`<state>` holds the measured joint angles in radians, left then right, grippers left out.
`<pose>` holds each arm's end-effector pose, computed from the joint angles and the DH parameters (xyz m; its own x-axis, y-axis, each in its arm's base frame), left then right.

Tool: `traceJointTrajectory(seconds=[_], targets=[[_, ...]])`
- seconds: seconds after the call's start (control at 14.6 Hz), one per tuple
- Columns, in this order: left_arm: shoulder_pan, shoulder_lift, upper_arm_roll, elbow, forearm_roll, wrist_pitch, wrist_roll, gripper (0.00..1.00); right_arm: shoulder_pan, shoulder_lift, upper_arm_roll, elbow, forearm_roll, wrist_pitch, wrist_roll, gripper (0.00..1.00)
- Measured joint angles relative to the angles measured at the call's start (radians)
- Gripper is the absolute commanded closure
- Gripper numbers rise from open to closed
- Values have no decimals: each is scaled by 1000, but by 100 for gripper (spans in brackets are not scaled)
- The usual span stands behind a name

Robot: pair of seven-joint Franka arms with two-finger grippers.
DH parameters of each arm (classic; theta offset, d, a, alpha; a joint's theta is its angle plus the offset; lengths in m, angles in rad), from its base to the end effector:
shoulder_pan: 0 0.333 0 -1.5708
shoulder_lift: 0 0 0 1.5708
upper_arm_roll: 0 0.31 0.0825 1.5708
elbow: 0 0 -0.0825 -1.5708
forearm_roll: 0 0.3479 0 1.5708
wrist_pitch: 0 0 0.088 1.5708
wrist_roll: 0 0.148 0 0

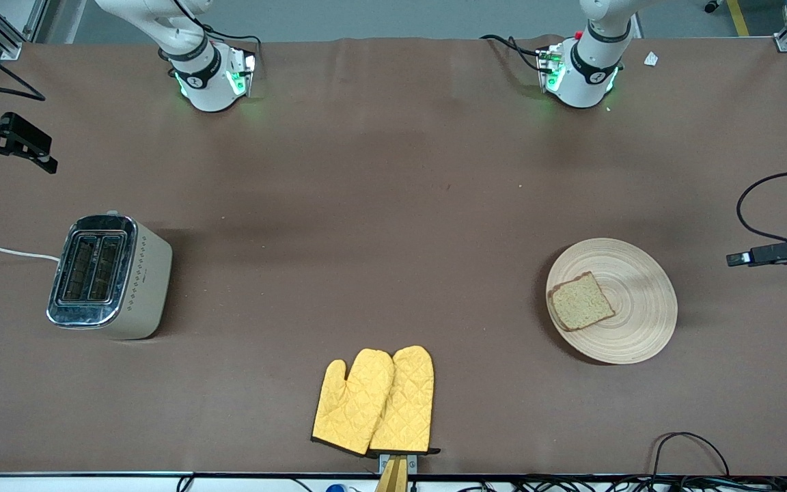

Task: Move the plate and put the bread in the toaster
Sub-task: 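Move the left gripper down toward the wooden plate's rim, then grip the wooden plate's rim with the left gripper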

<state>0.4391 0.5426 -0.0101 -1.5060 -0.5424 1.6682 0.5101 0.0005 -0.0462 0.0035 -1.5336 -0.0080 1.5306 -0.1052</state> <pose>0.5875 0.1908 0.3171 0.9931 0.0434 -0.1091 0.0999 -0.8002 0.5914 0.5022 0.0008 0.6136 0.9932 0.1087 0.0421 0.1082 -0.9940 0.0126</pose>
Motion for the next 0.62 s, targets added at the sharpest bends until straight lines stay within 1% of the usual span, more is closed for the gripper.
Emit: traceJointTrajectory(seconds=[0.14, 0.34, 0.48, 0.62], targets=[[28, 95, 0, 7, -41, 40, 127, 0, 12, 0, 1, -3, 0, -1, 0, 0], [63, 215, 0, 14, -155, 57, 281, 3, 39, -4, 2, -31, 0, -4, -1, 0], [80, 280, -1, 17, -186, 72, 354, 9, 66, -11, 4, -46, 0, -15, 1, 0], [90, 324, -1, 22, -217, 91, 391, 17, 80, -22, 5, -53, 0, -36, 2, 0]])
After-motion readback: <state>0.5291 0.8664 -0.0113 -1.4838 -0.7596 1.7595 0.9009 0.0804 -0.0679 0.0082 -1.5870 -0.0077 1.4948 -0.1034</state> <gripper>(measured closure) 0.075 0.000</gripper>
